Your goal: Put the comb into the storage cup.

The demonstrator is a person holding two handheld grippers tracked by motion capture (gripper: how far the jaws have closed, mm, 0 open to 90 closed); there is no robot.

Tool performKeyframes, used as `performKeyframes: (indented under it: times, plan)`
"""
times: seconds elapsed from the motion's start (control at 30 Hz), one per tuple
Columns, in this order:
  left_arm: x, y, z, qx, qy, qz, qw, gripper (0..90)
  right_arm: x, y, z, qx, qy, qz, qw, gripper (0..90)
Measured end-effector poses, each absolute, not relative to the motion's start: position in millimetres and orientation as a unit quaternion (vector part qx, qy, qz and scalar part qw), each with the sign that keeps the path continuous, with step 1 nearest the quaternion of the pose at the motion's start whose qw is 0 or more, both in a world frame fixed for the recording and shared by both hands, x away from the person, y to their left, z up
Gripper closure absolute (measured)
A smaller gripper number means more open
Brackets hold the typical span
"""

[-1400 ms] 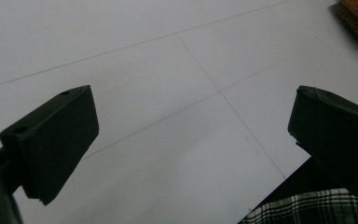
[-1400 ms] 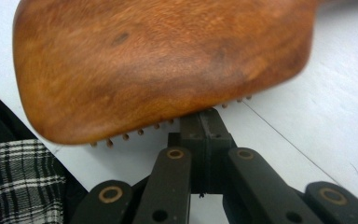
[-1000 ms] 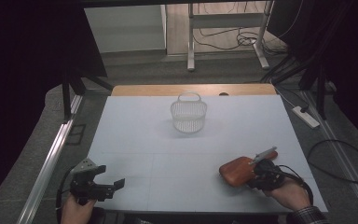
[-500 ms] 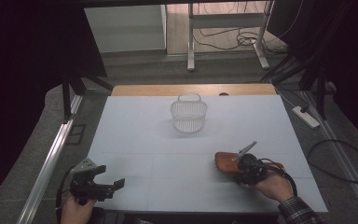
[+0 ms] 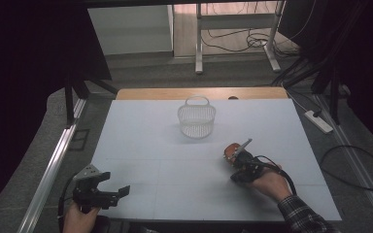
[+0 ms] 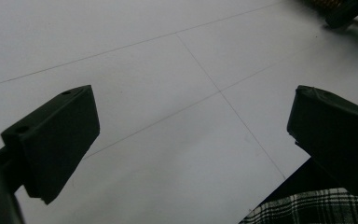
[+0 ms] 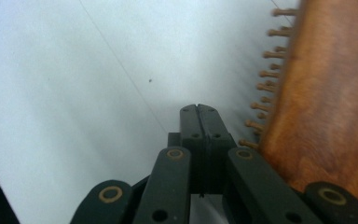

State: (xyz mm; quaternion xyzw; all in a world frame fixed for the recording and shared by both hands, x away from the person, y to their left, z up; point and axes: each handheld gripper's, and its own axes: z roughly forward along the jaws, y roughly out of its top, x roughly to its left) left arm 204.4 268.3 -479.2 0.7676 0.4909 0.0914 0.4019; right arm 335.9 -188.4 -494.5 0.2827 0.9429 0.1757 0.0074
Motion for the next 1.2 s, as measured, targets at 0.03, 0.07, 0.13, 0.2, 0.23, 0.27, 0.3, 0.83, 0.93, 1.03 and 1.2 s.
performKeyframes:
  times: [0.03, 0.07, 0.13, 0.2, 0.23, 0.27, 0.3, 0.83, 0.93, 1.03, 1.2]
  plan:
    - [204.4, 268.3, -479.2, 0.767, 0.491, 0.091, 0.402, 2.2, 336.8, -186.8, -495.4, 0.281, 0.944, 0.175, 0.008, 89.6]
    - [204.4, 268.3, -479.2, 0.767, 0.491, 0.091, 0.403, 2.2, 337.3, -185.8, -495.9, 0.281, 0.944, 0.175, 0.008, 89.6]
    - [204.4, 268.3, -479.2, 0.768, 0.49, 0.091, 0.403, 2.2, 338.2, -183.5, -496.2, 0.279, 0.945, 0.173, 0.012, 89.6]
    - [204.4, 268.3, -479.2, 0.767, 0.491, 0.091, 0.403, 2.2, 338.5, -182.8, -496.5, 0.279, 0.945, 0.171, 0.016, 89.6]
    - [204.4, 268.4, -479.2, 0.767, 0.49, 0.091, 0.403, 2.2, 338.5, -182.6, -497.0, 0.279, 0.945, 0.171, 0.015, 89.6]
    - [204.3, 268.5, -479.3, 0.767, 0.491, 0.091, 0.403, 2.2, 338.0, -182.4, -497.0, 0.278, 0.945, 0.169, 0.015, 89.6]
    - [204.4, 268.6, -479.3, 0.767, 0.491, 0.091, 0.403, 2.2, 337.2, -182.4, -496.7, 0.277, 0.946, 0.168, 0.018, 89.6]
    - [203.9, 268.6, -479.0, 0.767, 0.49, 0.092, 0.403, 2.3, 319.5, -194.0, -473.4, 0.279, 0.935, 0.216, 0.046, 88.7]
    - [203.9, 267.8, -479.0, 0.769, 0.488, 0.093, 0.402, 2.3, 317.4, -198.3, -470.4, 0.282, 0.932, 0.222, 0.056, 85.5]
    - [203.7, 266.8, -478.7, 0.772, 0.484, 0.095, 0.4, 2.4, 314.6, -201.6, -468.8, 0.284, 0.93, 0.223, 0.068, 80.4]
    - [203.6, 265.5, -478.7, 0.776, 0.481, 0.095, 0.398, 2.4, 310.4, -206.0, -464.6, 0.295, 0.923, 0.23, 0.088, 70.0]
